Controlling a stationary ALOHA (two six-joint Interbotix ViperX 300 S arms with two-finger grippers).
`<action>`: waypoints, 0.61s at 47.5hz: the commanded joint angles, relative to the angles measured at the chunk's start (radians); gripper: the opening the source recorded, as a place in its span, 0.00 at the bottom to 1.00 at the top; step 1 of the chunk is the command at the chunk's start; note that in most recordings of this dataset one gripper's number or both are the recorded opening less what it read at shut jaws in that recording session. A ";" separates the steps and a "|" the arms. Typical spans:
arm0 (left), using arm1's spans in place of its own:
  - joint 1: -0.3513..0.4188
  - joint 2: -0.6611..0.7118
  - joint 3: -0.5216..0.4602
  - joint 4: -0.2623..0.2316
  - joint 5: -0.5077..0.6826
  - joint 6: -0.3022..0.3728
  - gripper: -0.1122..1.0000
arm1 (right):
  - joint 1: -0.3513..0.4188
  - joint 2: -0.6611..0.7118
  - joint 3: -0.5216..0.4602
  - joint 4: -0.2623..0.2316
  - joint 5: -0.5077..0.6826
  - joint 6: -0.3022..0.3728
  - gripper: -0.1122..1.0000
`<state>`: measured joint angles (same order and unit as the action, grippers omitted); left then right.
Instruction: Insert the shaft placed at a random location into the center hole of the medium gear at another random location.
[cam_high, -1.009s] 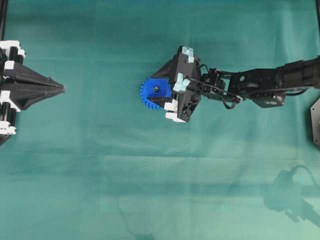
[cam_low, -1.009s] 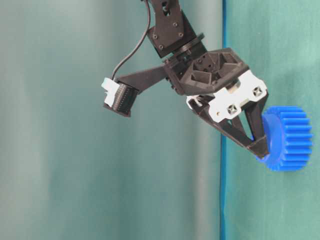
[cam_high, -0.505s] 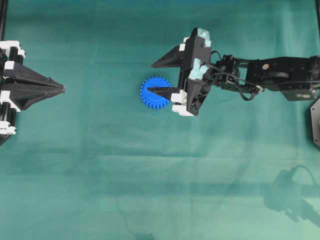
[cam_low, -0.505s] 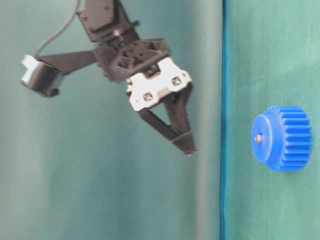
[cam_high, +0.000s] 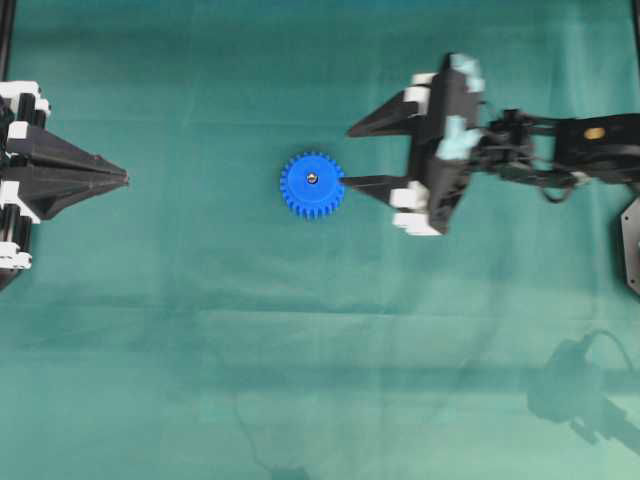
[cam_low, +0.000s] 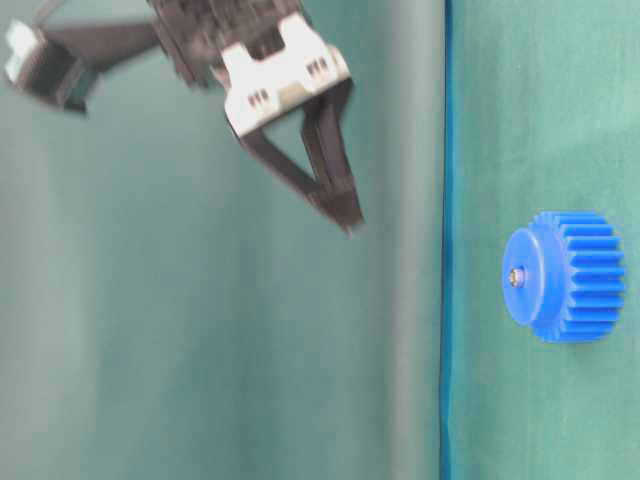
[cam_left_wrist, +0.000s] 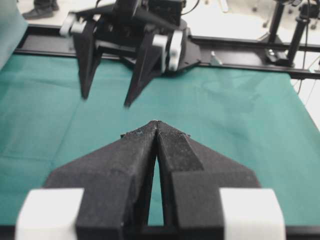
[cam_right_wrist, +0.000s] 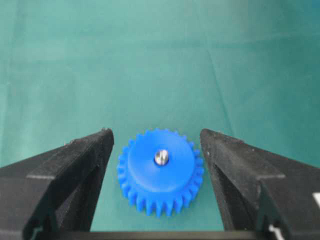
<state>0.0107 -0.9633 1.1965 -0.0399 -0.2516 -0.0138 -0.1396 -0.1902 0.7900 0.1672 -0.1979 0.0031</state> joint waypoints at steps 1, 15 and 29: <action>0.000 0.006 -0.009 -0.002 -0.006 -0.002 0.10 | 0.005 -0.084 0.037 0.000 -0.002 0.003 0.85; 0.000 0.005 -0.009 -0.002 -0.005 -0.002 0.10 | 0.005 -0.298 0.181 0.003 0.060 0.005 0.85; -0.002 0.005 -0.009 -0.002 -0.005 -0.002 0.10 | 0.005 -0.411 0.233 0.002 0.133 0.003 0.85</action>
<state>0.0107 -0.9633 1.1965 -0.0399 -0.2516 -0.0138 -0.1365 -0.5844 1.0262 0.1672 -0.0675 0.0046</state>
